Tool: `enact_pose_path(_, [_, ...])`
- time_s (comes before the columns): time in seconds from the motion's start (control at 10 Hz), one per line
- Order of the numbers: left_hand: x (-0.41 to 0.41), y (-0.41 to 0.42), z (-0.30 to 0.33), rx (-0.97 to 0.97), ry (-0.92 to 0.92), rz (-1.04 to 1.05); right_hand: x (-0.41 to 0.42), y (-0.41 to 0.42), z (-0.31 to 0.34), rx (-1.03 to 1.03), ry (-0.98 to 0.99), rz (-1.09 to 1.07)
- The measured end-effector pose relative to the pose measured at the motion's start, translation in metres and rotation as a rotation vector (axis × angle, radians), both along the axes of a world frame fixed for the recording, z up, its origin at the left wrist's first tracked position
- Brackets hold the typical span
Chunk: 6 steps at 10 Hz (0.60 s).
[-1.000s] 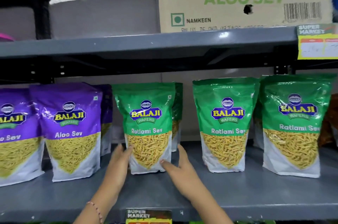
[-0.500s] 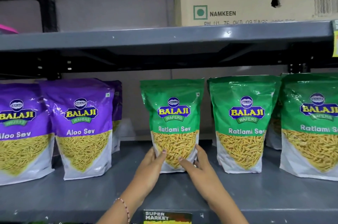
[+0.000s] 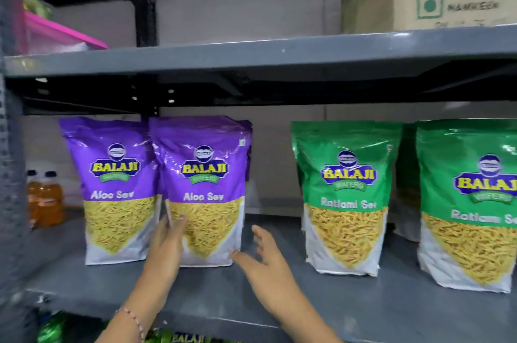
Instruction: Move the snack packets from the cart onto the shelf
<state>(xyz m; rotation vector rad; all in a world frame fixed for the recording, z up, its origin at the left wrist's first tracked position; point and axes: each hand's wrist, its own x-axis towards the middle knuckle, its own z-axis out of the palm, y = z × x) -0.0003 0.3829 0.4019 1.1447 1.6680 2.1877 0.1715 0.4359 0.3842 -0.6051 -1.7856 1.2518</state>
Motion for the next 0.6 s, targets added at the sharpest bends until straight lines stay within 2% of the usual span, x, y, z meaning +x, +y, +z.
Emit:
enact_pose_path(0.1, [-0.009,0.003,-0.009,-0.138,0.004,-0.018,-0.033,-0.003,0.002,-0.007,0.01,0.016])
enact_pose_path(0.2, [-0.019,0.008,-0.018,-0.157,0.01,-0.049,-0.052,-0.005,-0.002,-0.014,-0.011,0.002])
enact_pose_path(0.5, [-0.012,0.022,-0.016,-0.193,-0.034,-0.194,-0.048,0.002,-0.008,0.047,0.09,-0.032])
enact_pose_path(0.6, [0.004,0.013,-0.012,-0.31,-0.002,-0.047,-0.035,-0.009,-0.003,0.084,0.1,-0.081])
